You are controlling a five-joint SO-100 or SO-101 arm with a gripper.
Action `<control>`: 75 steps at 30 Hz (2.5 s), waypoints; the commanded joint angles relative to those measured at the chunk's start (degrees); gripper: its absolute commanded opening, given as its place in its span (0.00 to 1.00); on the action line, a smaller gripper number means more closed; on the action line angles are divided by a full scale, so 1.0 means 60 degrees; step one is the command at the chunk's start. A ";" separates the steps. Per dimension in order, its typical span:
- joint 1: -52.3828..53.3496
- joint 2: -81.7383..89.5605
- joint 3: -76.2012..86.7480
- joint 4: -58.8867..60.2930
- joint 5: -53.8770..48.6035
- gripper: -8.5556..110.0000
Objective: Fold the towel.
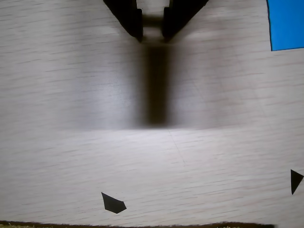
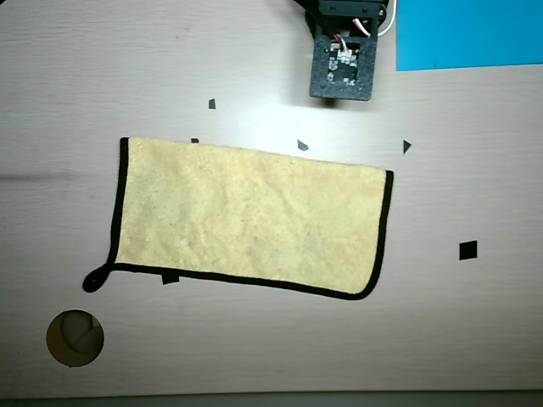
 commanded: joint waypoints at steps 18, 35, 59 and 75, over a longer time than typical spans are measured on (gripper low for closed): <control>-0.0073 0.0029 0.0410 0.0000 0.0103 0.11; 0.1743 -0.0938 -0.0322 -0.2358 0.4980 0.07; 0.5977 -1.4092 -0.8203 -0.8994 1.1792 0.18; 0.5889 -1.7754 -1.1030 -0.9741 1.1572 0.21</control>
